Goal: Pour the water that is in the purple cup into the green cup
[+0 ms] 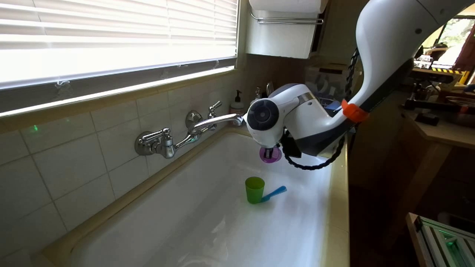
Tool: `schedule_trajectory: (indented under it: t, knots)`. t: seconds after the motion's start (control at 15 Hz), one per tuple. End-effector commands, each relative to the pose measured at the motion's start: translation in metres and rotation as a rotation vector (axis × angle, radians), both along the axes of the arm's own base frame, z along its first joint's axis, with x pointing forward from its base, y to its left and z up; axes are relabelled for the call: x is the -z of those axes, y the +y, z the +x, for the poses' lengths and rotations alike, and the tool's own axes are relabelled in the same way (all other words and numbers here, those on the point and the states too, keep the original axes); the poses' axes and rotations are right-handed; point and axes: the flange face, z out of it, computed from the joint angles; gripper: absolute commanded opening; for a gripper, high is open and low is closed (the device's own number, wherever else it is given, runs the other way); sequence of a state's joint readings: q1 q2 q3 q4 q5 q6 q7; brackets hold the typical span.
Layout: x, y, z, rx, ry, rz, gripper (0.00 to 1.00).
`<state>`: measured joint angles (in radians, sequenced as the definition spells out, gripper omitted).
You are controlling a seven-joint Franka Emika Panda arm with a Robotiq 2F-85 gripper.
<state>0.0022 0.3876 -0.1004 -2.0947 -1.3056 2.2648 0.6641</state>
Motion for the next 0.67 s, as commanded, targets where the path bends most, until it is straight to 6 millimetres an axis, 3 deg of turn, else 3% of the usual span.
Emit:
schedule_trajectory:
  t: [0.0, 0.6]
  knots:
    - [0.003, 0.018, 0.001, -0.021, -0.012, -0.044, 0.01]
    - [0.009, 0.032, -0.007, 0.017, -0.033, -0.079, 0.01]
